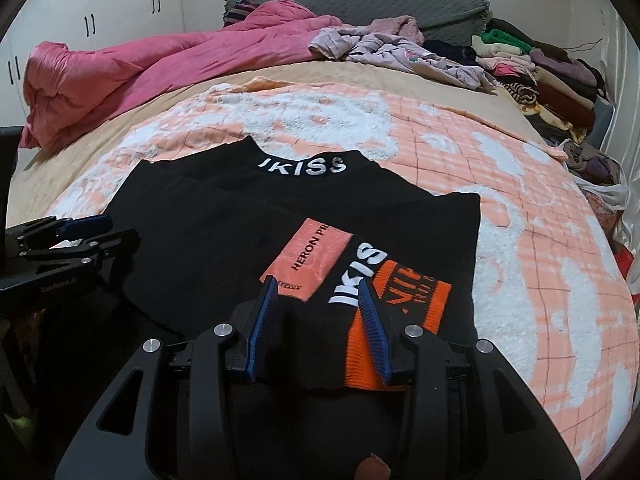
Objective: Fold small clothes
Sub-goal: 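Lay the cuff flat on the shirt with the right tool and open, then move both open tools along the shirt body to the black hem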
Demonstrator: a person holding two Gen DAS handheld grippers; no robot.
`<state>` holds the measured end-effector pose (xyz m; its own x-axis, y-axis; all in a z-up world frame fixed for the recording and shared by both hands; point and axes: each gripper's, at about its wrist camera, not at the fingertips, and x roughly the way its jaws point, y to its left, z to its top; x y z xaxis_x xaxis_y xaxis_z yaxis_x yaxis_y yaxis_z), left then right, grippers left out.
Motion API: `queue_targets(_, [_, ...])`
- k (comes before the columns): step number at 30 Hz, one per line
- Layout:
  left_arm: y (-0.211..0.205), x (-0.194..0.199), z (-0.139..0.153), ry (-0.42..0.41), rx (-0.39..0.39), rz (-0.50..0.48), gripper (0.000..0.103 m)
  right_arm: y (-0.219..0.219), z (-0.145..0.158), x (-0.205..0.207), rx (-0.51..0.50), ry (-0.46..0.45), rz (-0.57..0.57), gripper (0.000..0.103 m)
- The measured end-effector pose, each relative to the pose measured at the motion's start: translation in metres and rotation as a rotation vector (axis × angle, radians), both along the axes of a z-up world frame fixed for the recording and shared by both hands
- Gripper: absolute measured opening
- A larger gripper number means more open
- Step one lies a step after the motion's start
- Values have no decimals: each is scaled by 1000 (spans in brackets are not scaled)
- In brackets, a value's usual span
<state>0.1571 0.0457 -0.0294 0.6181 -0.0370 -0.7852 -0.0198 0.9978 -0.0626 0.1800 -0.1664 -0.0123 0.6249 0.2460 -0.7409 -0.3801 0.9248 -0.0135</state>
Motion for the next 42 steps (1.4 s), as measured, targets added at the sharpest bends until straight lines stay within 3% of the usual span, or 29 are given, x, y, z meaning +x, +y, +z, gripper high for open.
queue_targets(7, [1,0,-2,14,-2,-6,46,-1,-3,1,1,13,0,41])
queue_targets(10, [1,-1,-4,17,1,-10,46,-4,-6,0,0,17,-10,46])
queue_targets(25, [3,-6,-7,25,-16,-19,46,-28,-33,4,18,99,-98,46])
queue_targets(42, [4,-10,-3,28,-25,-17,46,-32,-21,-6,65,97,-119,52])
